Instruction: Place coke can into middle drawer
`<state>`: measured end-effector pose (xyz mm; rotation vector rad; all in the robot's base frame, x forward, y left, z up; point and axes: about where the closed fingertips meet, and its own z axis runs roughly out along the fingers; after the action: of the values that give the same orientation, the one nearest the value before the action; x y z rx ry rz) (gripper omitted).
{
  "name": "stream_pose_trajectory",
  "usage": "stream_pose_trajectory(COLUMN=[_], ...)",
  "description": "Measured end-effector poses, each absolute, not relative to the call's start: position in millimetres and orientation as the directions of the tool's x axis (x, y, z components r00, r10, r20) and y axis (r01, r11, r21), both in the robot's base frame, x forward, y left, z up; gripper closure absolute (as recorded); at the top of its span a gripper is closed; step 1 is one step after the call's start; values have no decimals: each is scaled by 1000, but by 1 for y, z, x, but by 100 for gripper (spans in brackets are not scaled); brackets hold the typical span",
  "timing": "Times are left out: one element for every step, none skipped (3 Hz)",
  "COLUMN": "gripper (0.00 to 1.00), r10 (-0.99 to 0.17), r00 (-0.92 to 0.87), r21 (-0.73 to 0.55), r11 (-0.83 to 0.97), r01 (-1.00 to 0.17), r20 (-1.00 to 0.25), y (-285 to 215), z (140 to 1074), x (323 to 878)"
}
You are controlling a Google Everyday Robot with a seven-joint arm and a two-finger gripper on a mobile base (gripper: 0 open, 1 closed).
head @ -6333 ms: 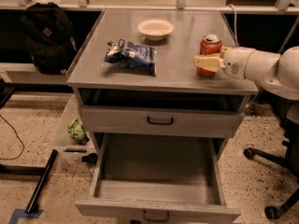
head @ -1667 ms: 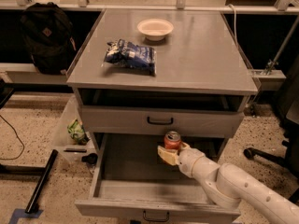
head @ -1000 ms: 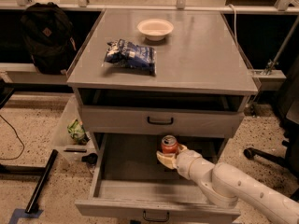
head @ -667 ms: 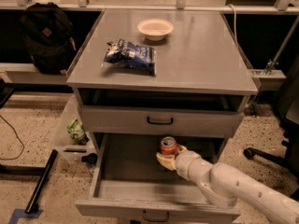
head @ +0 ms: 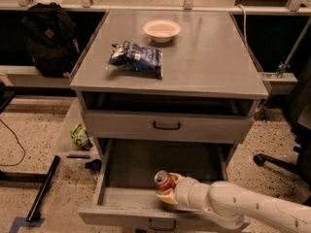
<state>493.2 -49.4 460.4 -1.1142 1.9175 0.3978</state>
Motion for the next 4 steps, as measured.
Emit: stream_pose_trajectory(gripper=[100,100,100,100], r10=[-604,-622,-632,-630], r00=[-209,-209,-208,-220], r21=[-137,-116,-103,-86], r11=[476,439,418,417], r01=[-869,-891,-902,-905], r20=[-769,-754,-746,-745], y=[-41,-37,-35,-40], z=[441,431,425,419], x=[472,461,455,454])
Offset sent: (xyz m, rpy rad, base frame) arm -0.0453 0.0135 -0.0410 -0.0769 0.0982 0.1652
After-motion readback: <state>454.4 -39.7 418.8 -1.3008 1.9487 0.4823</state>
